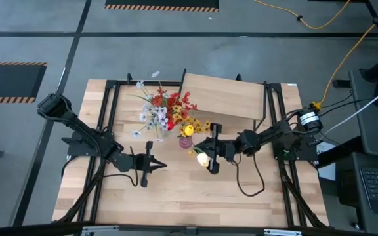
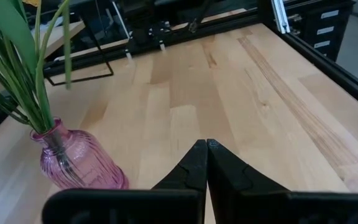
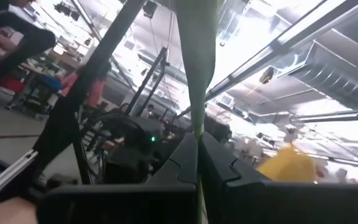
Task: Pick and place flowers into a vace then onto a shelf
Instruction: Put the light yellow flower into the violet vase
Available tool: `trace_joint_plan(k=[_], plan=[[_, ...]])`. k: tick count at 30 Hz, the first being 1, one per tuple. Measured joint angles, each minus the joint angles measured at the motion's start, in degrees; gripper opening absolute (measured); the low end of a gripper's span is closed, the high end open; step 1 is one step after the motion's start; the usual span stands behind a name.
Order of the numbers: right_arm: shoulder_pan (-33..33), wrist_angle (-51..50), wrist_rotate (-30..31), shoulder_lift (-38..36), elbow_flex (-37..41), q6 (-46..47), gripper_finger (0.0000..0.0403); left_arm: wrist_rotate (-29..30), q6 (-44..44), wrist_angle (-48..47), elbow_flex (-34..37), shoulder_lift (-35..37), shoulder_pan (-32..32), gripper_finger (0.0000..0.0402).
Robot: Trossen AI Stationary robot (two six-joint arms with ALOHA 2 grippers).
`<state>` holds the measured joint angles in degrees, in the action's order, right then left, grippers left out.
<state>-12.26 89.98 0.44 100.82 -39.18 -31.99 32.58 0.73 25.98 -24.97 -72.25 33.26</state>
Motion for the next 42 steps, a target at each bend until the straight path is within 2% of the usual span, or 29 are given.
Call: trace_joint_plan(k=[13, 26, 33, 38, 42], plan=[[2.7, -2.7, -0.2, 0.3, -1.1, -0.1, 0.0000, 0.4, -0.9, 0.0, 0.0, 0.0, 0.0, 0.0001], [5.6, -0.1, -0.8, 7.2, -4.3, 2.8, 0.0000, 1.4, -0.5, 0.0, 0.0, 0.0, 0.0, 0.0004], [5.8, -0.3, -0.6, 8.3, -5.3, 3.2, 0.0000, 1.4, -0.5, 0.0, 0.0, 0.0, 0.0, 0.0003], [5.8, -2.5, 2.7, 8.3, -5.3, 3.1, 0.0000, 1.4, -0.5, 0.0, 0.0, 0.0, 0.0, 0.0005], [5.8, -5.2, 2.9, 8.3, -5.3, 3.1, 0.0000, 1.3, -0.5, -0.1, 0.0, 0.0, 0.0, 0.0001]])
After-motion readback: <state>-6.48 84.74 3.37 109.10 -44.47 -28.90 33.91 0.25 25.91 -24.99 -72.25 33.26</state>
